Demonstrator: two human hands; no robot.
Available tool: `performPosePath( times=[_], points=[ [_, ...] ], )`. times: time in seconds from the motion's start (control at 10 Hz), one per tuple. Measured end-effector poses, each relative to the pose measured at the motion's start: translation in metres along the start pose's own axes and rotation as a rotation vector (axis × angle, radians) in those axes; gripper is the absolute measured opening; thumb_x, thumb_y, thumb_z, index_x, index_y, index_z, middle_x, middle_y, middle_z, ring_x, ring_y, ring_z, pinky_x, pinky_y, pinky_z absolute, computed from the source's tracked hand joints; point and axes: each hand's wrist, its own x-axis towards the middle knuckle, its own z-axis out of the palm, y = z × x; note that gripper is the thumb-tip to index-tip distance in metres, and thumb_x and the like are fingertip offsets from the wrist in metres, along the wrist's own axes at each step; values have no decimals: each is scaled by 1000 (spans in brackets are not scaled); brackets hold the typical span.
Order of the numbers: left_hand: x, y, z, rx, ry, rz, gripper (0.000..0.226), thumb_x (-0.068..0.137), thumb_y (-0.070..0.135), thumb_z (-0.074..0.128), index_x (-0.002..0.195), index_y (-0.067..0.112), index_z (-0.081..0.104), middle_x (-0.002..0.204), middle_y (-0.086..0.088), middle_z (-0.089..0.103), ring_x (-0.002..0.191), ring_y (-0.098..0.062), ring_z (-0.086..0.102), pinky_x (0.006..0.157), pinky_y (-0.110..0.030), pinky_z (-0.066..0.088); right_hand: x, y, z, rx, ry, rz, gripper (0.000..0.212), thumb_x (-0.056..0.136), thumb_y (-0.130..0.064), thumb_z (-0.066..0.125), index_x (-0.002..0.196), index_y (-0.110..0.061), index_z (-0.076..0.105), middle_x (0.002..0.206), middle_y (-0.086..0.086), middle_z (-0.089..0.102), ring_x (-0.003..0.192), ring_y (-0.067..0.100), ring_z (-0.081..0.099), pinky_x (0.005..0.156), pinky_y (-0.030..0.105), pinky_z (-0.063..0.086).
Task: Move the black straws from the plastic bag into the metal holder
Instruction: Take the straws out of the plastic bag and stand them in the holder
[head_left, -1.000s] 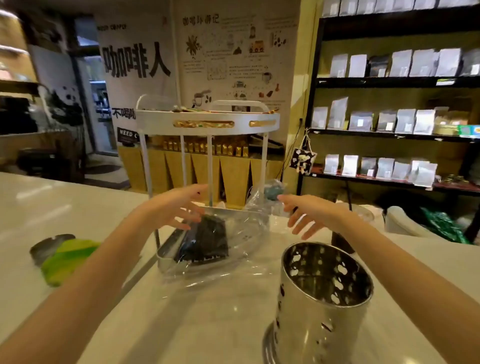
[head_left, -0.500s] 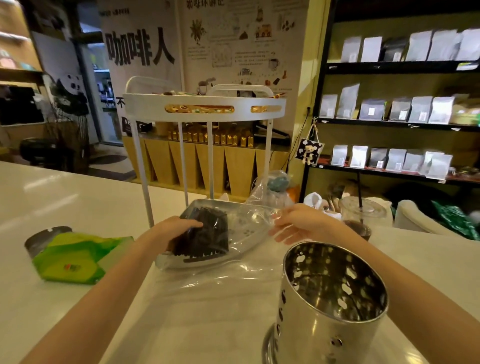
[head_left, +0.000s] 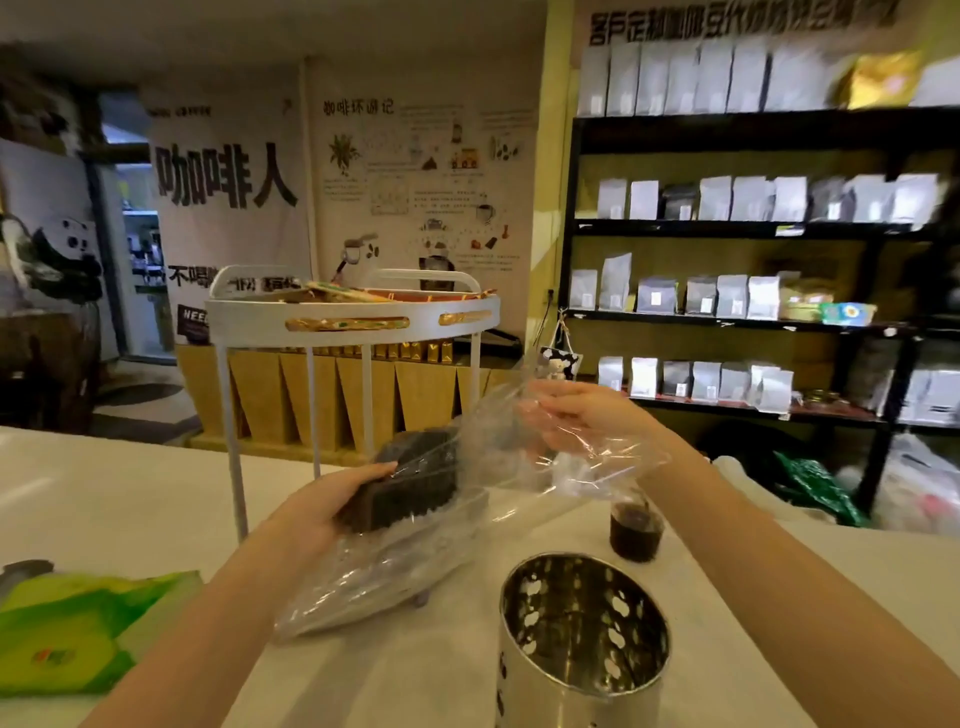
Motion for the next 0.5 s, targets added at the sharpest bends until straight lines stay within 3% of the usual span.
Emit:
performPosePath(
  times=[0.1,0.2,0.3,0.4,0.5],
  points=[
    [-22,6,31,-44,-69,19,42,63,13,71,100,3,55,105,-25,61,101,-36,59,77,-46,53,-25,-14,-17,1,30,-71,28,89,-8,53,115,-12,61,92,6,70,75,12,67,70,23,55],
    [-48,8,66,-24,-112,53,20,79,17,61,94,6,54,90,-21,60,81,-33,58,61,-41,48,-54,-28,-38,66,58,-115,28,92,-7,48,116,-16,59,80,-1,73,66,7,68,57,18,55],
    [-74,8,100,-28,-214,97,14,82,16,58,92,7,54,88,-18,61,79,-30,58,64,-39,50,-90,-40,-59,47,126,-196,23,93,-8,47,110,-17,60,81,-5,75,68,6,69,66,19,57],
    [-94,9,130,11,-321,79,23,83,15,57,102,4,53,85,-16,62,75,-27,60,53,-33,54,-119,-45,-83,49,196,-285,33,93,-15,49,125,-19,52,130,1,57,105,5,60,103,31,42],
    [-110,3,162,-8,-394,35,24,82,13,58,102,2,52,86,-18,63,73,-27,61,41,-29,55,-154,-44,-110,128,225,-191,34,93,-12,48,126,-19,52,140,5,49,104,5,60,101,28,42]
  ],
)
